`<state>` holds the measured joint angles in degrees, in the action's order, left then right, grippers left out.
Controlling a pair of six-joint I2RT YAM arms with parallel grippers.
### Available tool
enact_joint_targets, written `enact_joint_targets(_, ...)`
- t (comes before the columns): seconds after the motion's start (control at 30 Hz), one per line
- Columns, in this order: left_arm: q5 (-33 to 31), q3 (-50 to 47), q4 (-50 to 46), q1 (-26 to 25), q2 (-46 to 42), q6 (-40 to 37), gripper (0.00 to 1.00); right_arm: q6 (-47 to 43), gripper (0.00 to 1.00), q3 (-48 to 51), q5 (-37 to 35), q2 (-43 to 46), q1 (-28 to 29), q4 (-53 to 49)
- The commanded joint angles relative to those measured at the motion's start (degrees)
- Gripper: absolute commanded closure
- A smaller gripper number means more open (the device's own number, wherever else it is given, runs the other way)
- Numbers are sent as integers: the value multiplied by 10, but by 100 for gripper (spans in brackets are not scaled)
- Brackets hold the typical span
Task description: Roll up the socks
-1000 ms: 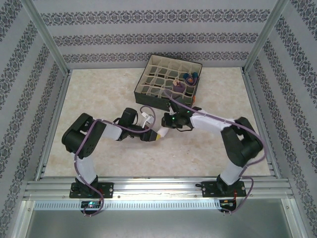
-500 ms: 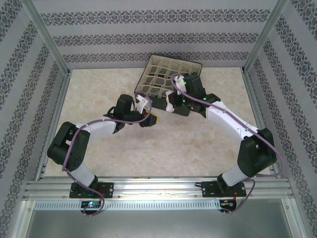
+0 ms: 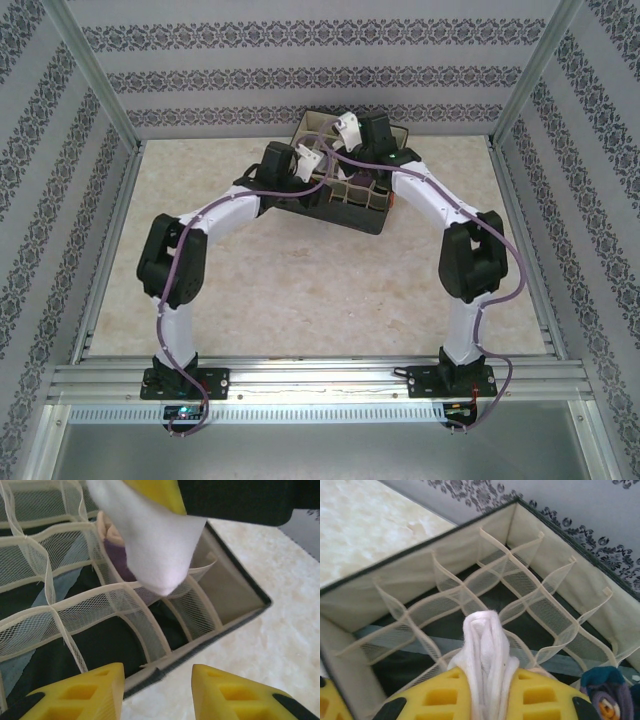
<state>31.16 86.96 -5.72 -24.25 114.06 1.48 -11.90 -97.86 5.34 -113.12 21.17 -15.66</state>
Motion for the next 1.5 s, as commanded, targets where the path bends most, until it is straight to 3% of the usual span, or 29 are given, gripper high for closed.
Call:
enact_joint_targets(0.0,-11,48,-65,9,37,-11,63,-43,100,-36,-28,-22,-14,4)
enact_joint_targets(0.27,-1,71,-62,17,77,6,78,-82,100,-83,7,-79,-14,8)
enact_joint_targets(0.47,9,67,-70,22,88,14,83,-90,100,-135,10,-121,-15,8)
enact_joint_targets(0.63,12,57,-70,23,90,18,84,-88,100,-207,-1,-169,-22,0)
enact_joint_targets(0.77,16,57,-70,24,92,21,84,-66,100,-268,31,-210,-39,-4)
enact_joint_targets(1.0,21,63,-69,25,99,28,84,-104,100,-347,55,-276,-44,-27)
enact_joint_targets(1.47,23,67,-67,30,106,37,84,-194,96,-336,37,-342,-41,-16)
